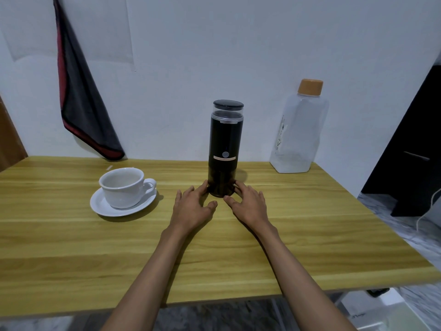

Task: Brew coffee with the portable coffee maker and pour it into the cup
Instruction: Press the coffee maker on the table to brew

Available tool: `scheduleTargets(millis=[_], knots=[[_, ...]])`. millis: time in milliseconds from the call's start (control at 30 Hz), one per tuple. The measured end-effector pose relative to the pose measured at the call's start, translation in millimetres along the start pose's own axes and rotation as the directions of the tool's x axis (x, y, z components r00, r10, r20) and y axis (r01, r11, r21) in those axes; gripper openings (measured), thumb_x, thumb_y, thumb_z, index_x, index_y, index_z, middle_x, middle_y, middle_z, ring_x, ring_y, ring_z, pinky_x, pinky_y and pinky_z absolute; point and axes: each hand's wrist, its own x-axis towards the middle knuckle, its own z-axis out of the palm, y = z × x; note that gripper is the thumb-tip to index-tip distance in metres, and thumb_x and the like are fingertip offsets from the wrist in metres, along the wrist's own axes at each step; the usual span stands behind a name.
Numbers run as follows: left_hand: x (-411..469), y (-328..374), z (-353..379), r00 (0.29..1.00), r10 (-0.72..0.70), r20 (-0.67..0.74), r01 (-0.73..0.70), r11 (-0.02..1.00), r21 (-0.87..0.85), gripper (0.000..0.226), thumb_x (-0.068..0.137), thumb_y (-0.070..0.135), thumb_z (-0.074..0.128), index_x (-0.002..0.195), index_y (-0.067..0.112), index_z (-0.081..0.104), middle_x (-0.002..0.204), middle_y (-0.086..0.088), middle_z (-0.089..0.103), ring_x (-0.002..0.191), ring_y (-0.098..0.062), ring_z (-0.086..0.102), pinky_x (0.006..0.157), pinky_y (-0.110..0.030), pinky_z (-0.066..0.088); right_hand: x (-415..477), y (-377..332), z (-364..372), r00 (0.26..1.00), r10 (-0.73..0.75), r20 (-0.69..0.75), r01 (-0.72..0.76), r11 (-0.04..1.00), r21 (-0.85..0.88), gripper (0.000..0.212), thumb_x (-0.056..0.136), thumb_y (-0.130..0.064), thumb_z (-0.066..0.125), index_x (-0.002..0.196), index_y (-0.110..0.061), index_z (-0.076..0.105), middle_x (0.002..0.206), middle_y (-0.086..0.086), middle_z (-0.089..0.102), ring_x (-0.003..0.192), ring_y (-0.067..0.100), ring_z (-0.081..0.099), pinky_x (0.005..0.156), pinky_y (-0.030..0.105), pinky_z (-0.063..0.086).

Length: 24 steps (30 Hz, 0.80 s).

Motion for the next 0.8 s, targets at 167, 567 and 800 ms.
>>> scheduleTargets(millis=[167, 567, 800], knots=[[0.0, 0.3, -0.7, 1.0, -0.007, 0.004, 0.007, 1.0, 0.007, 0.072, 0.092, 0.043, 0.061, 0.155, 0.033, 0.028, 0.151, 0.001, 0.047, 0.149, -0.023, 0.024, 0.122, -0.046, 0.003, 1.1, 0.1, 0.4, 1.0, 0.001, -0.001, -0.001, 1.0, -0.003, 0.057, 0.094, -0.045, 0.061, 0.147, -0.03, 0.043, 0.139, -0.007, 0.06, 0.143, 0.022, 0.037, 0.122, 0.048, 0.01], [-0.6, 1.9, -1.5, 1.0, -0.015, 0.009, 0.015, 1.0, 0.002, 0.071, 0.093, 0.042, 0.061, 0.155, 0.032, 0.028, 0.152, 0.0, 0.047, 0.149, -0.022, 0.024, 0.122, -0.044, 0.002, 2.6, 2.6, 1.5, 1.0, 0.001, -0.002, -0.001, 1.0, -0.001, 0.057, 0.094, -0.045, 0.061, 0.146, -0.031, 0.043, 0.138, -0.006, 0.06, 0.142, 0.021, 0.037, 0.122, 0.049, 0.011], [-0.5, 1.8, -1.8, 1.0, -0.011, 0.012, 0.011, 1.0, -0.001, 0.071, 0.093, 0.041, 0.061, 0.155, 0.031, 0.028, 0.151, 0.001, 0.048, 0.149, -0.022, 0.024, 0.122, -0.045, 0.002, 1.8, 1.7, 1.3, 1.0, -0.001, 0.007, 0.001, 1.0, 0.0, 0.058, 0.094, -0.045, 0.06, 0.147, -0.031, 0.042, 0.139, -0.007, 0.06, 0.143, 0.021, 0.036, 0.122, 0.049, 0.011]])
